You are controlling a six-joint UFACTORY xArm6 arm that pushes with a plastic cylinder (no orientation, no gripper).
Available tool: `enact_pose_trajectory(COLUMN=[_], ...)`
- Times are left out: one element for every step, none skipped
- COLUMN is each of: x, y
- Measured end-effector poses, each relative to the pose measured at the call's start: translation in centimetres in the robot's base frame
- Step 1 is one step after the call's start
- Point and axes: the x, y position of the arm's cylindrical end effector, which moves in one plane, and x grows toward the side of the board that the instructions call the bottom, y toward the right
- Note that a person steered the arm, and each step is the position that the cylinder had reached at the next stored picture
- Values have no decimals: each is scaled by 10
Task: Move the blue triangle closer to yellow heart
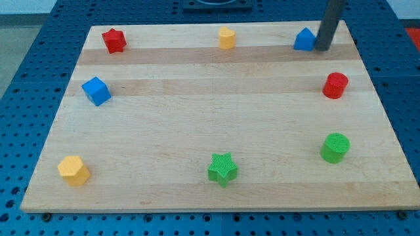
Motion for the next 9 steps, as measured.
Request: enact_pose_trajectory(x=[-4, 2, -21, -37, -38, -39, -38, -38, -37], y=[-3, -27, -7, -7, -7, -19, -51, -86, -123])
